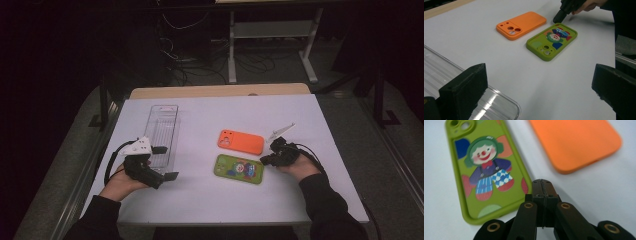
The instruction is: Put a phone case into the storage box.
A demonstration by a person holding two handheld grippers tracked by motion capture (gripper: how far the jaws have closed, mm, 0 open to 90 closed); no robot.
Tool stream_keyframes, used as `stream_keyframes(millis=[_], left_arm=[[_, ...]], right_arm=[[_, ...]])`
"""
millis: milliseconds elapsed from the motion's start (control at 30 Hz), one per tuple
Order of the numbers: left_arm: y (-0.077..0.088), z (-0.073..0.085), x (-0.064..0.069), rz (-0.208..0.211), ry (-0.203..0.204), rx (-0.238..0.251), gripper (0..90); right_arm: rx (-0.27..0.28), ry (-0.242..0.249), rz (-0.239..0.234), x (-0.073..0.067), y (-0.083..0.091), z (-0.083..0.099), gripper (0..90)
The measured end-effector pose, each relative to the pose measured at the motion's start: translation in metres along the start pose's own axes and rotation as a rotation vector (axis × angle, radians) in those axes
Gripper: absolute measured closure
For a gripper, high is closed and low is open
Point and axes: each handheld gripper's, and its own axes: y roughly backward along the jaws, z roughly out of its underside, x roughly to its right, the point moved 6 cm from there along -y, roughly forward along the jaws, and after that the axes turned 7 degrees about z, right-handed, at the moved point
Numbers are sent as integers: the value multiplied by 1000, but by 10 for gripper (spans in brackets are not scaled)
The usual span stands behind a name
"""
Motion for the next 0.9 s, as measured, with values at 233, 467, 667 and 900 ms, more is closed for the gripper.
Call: stream_keyframes(millis=[233, 467, 667, 900], left_arm=[[-1, 0, 0, 3, -6, -1, 0], [-1, 0, 0, 7, -7, -2, 0], [-2, 0, 1, 10, -11, -6, 0], [-3, 0, 1, 8, -13, -5, 0]], right_arm=[[-28, 82, -42, -20, 0, 2, 886], [-48, 122, -73, -32, 1, 4, 886], [13, 104, 10, -29, 11, 0, 780], [93, 41, 47, -33, 30, 4, 503]])
